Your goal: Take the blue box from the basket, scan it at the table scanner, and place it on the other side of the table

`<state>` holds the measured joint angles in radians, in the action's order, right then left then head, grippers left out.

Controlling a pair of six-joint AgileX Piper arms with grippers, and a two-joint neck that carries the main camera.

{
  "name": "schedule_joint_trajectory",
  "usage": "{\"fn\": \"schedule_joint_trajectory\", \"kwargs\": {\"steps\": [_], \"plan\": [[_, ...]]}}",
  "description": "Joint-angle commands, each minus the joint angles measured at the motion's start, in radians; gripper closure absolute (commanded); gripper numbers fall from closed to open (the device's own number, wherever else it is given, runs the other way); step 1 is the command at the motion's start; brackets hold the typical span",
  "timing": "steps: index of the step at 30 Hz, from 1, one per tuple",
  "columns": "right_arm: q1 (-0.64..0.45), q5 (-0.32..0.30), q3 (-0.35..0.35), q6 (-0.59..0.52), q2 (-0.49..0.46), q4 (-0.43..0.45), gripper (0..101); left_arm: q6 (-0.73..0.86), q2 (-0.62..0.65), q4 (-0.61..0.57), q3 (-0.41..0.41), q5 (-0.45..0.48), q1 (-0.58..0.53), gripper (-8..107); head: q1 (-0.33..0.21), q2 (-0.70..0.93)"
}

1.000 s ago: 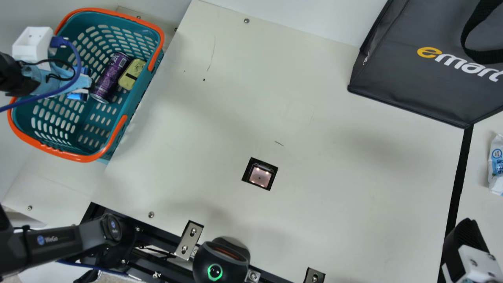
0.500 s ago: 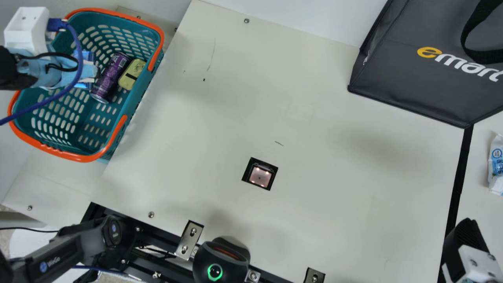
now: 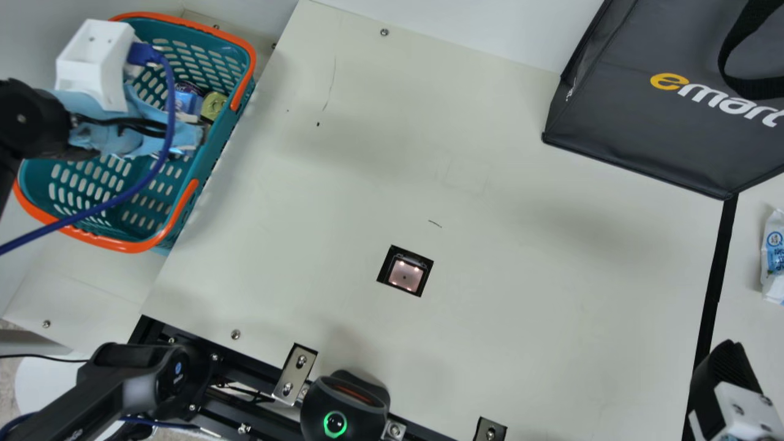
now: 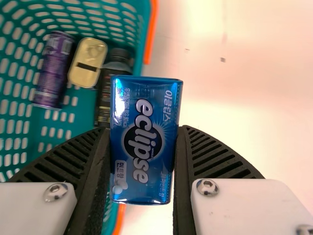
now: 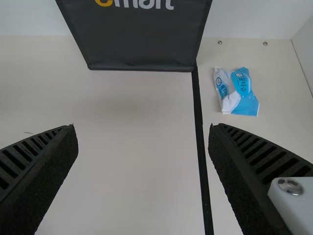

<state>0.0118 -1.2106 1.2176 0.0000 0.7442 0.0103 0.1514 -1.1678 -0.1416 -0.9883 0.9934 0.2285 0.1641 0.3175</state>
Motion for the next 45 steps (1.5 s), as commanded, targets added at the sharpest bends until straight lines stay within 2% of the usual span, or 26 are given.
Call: {"fn": "schedule_joint_trajectory", "kwargs": {"steps": [1, 12, 23, 33, 45], "plan": [[0.000, 0.000, 0.000, 0.000, 0.000, 0.000, 6, -0.060, 0.010, 0.017, 0.008, 0.002, -0.093, 107, -0.026, 0.004], [0.000, 0.000, 0.000, 0.000, 0.000, 0.000, 6, -0.339, 0.027, 0.121, 0.048, 0.002, -0.423, 107, -0.026, 0.004], [0.000, 0.000, 0.000, 0.000, 0.000, 0.000, 6, -0.615, -0.044, 0.200, 0.054, -0.031, -0.717, 107, -0.026, 0.004], [0.000, -0.001, 0.000, 0.000, 0.000, 0.000, 6, -0.821, -0.134, 0.240, 0.040, -0.065, -0.906, 107, -0.026, 0.004], [0.000, -0.001, 0.000, 0.000, 0.000, 0.000, 6, -1.014, -0.248, 0.277, 0.044, -0.122, -1.065, 107, -0.026, 0.004]]}}
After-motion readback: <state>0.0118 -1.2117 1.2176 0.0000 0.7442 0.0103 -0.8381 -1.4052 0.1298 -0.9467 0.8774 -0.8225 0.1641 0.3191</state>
